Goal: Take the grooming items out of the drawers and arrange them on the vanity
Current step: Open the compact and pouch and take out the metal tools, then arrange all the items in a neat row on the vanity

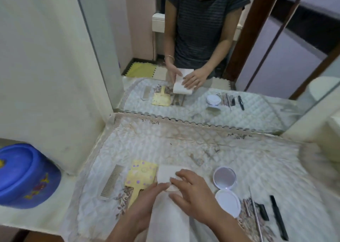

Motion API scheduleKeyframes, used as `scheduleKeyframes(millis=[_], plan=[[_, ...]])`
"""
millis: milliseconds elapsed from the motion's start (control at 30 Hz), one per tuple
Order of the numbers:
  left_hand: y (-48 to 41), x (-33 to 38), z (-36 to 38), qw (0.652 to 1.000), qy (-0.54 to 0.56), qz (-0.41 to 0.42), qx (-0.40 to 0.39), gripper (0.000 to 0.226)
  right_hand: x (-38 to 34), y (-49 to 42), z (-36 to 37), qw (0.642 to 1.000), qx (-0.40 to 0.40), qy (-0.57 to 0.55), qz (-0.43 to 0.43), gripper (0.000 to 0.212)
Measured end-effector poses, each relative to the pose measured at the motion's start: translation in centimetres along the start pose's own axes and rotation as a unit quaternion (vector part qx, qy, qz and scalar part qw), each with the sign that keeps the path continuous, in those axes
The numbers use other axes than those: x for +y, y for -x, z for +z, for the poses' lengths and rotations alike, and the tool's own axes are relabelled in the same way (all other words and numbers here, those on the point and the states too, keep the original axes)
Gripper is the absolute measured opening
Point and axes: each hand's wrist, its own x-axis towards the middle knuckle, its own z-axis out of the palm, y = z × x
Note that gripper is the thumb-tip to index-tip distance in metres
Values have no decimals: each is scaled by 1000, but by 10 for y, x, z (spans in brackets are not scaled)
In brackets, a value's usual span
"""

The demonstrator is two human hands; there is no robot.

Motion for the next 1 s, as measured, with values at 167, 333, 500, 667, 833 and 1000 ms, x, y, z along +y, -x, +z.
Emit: scheduleKeyframes(millis=[167,333,500,667,833,1000], plan=[[-23,-23,25,993,-101,35,57,23,4,33,8,974,37,-113,193,79],[-39,-42,43,957,-267,58,93,52,15,56,11,825,46,-382,414,60],[-31,-39,39,892,-407,172,101,28,24,53,21,807,110,-369,448,50],[-22,-44,-7,798,-543,217,147,38,22,38,26,860,115,-264,421,50],[-23,-57,-39,739,-618,226,142,49,17,37,32,907,74,-194,366,65],[-27,-61,-38,704,-657,237,128,52,15,45,38,959,62,-38,273,79]])
